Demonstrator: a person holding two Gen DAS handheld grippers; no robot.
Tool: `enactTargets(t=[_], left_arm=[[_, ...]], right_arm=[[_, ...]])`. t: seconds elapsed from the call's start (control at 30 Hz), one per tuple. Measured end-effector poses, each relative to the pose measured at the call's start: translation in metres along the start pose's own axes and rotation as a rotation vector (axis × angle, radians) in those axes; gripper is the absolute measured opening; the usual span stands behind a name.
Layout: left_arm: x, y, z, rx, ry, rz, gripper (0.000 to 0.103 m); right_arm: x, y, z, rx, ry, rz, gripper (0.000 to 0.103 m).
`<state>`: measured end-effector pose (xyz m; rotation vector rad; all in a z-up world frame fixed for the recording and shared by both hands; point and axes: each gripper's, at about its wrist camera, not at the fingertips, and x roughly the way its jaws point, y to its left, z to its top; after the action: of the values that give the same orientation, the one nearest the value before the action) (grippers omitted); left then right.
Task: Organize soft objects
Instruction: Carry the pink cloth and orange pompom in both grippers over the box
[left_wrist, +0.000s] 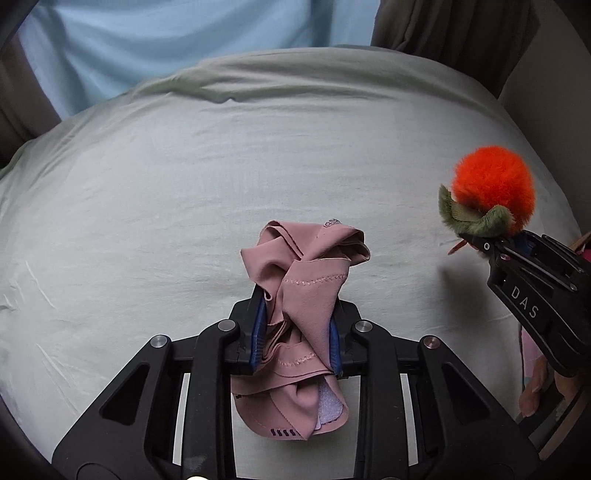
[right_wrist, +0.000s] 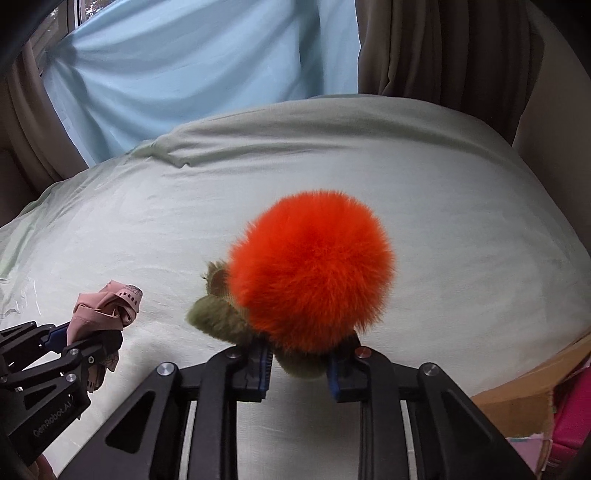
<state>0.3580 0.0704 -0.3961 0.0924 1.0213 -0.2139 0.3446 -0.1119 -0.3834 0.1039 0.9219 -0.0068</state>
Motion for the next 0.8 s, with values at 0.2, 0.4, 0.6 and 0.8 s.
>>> enactTargets(t=[0.2, 0.4, 0.6, 0.8], left_arm=[[-0.054, -0.01, 0.007, -0.007, -0.064, -0.002, 0.024], [-0.13, -0.025, 0.006, -0.025, -0.119, 0.01, 0.024], [-0.213, -0.058, 0.0, -0.041, -0.149, 0.025, 0.024], [-0.279, -0.109, -0.01, -0.07, -0.17, 0.016, 0.024]], right_arm=[[-0.052, -0.003, 0.013, -0.002, -0.065, 0.007, 0.022], [-0.13, -0.011, 0.019, -0.008, -0.119, 0.021, 0.022], [-0.218, -0.027, 0.024, -0.015, -0.129, 0.05, 0.022], [-0.293, -0.065, 0.018, 0.003, -0.124, 0.065, 0.022]])
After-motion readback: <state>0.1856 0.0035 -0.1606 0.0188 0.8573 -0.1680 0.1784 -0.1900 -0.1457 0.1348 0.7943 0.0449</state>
